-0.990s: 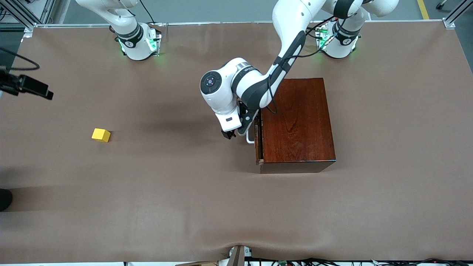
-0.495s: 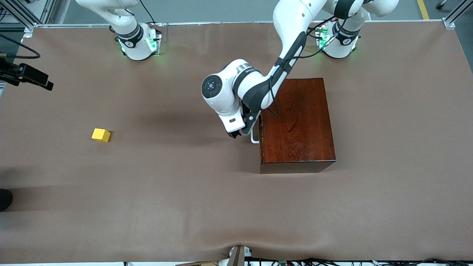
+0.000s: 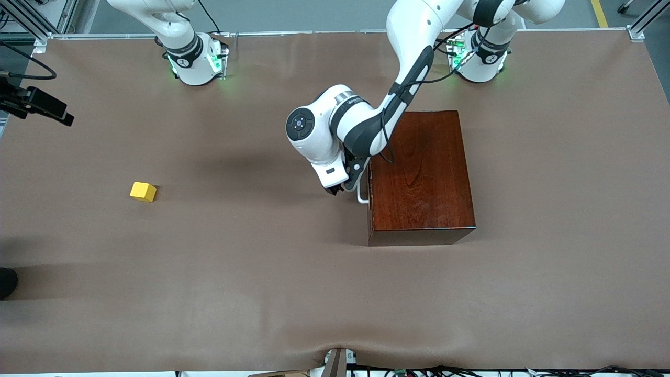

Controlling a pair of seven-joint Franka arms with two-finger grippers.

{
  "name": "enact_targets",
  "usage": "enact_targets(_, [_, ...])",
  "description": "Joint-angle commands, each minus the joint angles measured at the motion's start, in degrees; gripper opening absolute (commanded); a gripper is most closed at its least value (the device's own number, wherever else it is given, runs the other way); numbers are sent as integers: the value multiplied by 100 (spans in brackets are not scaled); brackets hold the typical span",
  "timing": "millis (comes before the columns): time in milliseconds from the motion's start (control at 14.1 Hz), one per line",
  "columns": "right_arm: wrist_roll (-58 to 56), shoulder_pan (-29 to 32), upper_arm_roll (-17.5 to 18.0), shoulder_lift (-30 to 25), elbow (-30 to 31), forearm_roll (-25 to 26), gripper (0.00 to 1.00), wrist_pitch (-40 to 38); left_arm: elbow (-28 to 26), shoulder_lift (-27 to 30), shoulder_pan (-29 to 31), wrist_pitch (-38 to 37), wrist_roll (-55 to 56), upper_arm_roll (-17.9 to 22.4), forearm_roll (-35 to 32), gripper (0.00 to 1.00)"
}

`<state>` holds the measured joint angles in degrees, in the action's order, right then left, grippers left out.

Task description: Open drawer, take yellow block, close drawer

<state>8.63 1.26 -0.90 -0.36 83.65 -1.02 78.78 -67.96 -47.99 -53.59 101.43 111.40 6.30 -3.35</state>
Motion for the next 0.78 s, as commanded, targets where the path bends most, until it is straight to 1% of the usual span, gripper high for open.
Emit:
enact_targets(0, [-2, 120, 64, -148, 178, 66, 100, 128, -192, 176, -2, -123, -13, 20, -69, 100])
enact_targets(141, [-2, 103, 72, -122, 90, 93, 100, 128, -148, 219, -11, -71, -109, 29, -87, 100])
enact_targets(354, [-2, 146, 72, -87, 55, 84, 100, 137, -86, 562, -2, 131, -162, 20, -61, 100])
enact_targets(495, [7, 129, 72, -78, 55, 66, 100, 146, -95, 956, 67, 158, -626, 20, -60, 100])
enact_targets(636, [16, 129, 72, -78, 55, 23, 100, 137, -121, 1334, 269, 158, -1153, 11, -52, 100])
enact_targets(707, [16, 146, 72, -78, 55, 5, 100, 137, -147, 1553, 479, 141, -1443, 3, -43, 100])
